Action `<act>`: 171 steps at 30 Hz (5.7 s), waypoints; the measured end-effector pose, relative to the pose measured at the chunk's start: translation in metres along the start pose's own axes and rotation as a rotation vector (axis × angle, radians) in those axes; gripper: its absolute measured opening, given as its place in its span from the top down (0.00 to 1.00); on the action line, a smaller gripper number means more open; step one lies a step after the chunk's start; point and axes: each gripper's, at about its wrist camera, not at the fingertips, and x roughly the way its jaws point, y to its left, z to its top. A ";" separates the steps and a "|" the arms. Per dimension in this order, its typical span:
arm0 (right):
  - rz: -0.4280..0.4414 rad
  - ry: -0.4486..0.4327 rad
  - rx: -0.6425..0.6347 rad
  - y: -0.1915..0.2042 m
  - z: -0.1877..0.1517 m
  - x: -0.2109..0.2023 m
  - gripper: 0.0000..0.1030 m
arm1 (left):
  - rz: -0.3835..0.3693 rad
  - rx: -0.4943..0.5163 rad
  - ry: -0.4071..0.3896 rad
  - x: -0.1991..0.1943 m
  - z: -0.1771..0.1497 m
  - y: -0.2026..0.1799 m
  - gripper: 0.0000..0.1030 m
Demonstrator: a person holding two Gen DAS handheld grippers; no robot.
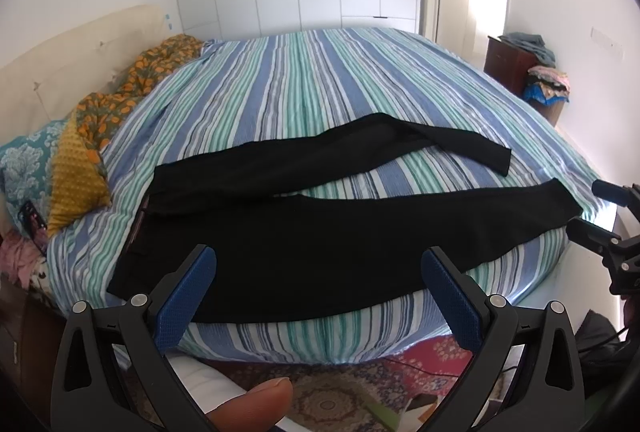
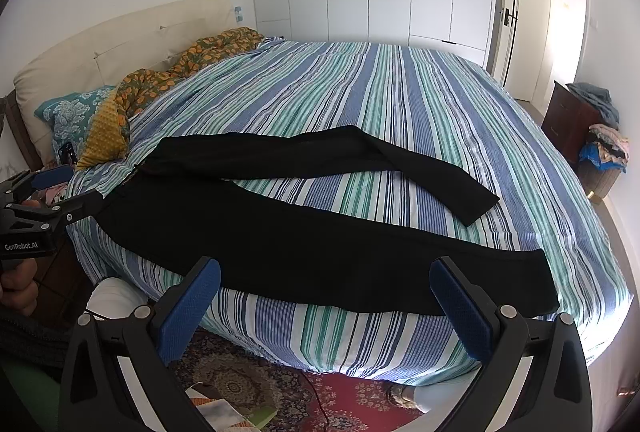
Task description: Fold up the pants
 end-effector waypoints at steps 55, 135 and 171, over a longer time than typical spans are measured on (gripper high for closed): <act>0.025 -0.037 0.070 -0.011 -0.001 0.007 0.00 | 0.049 0.014 0.017 0.010 -0.001 -0.002 0.00; 0.441 0.288 0.205 -0.113 0.189 0.428 0.40 | 0.405 -0.245 0.227 0.382 0.035 0.150 0.00; 0.516 0.291 0.149 0.009 0.026 0.262 0.31 | -0.045 -0.168 0.325 0.236 -0.049 0.034 0.01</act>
